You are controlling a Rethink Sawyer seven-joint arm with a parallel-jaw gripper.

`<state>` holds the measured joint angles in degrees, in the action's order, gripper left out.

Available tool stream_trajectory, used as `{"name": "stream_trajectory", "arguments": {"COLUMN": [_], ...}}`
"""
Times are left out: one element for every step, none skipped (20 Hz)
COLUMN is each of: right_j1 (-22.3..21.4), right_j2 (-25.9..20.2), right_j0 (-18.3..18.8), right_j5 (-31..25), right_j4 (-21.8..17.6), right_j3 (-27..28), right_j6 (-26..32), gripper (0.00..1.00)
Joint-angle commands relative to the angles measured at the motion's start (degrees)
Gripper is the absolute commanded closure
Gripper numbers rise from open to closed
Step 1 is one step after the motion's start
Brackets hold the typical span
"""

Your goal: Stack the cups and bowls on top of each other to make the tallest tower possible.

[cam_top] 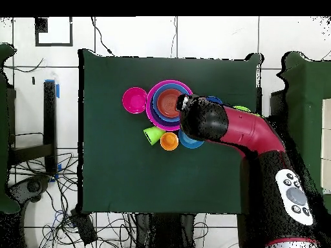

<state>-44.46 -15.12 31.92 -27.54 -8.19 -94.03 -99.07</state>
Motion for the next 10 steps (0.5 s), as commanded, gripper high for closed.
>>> {"name": "stream_trajectory", "arguments": {"right_j1": [3.47,3.61,3.74,3.78,3.63,3.55,3.47,3.49,3.62,3.74], "right_j2": [-0.37,-0.39,-0.43,-0.48,-0.60,-0.74,-0.89,-1.07,-1.29,-1.51], "right_j0": [-1.06,-0.83,-0.38,-0.10,0.39,0.79,1.19,1.54,2.06,2.42], "right_j5": [1.22,0.93,0.36,0.10,-0.48,-0.93,-1.38,-1.52,-1.85,-1.95], "right_j4": [-0.79,-0.98,-1.32,-1.50,-1.75,-1.91,-2.06,-2.17,-2.32,-2.43], "right_j3": [-3.31,-2.97,-2.46,-2.21,-2.01,-1.89,-1.78,-1.74,-1.60,-1.52], "right_j6": [-5.60,-5.12,-4.21,-3.71,-2.83,-2.14,-1.46,-1.00,-0.27,0.17], "gripper": [0.00,0.00,0.00,0.00,0.00,0.00,0.00,0.00,0.00,0.00]}}
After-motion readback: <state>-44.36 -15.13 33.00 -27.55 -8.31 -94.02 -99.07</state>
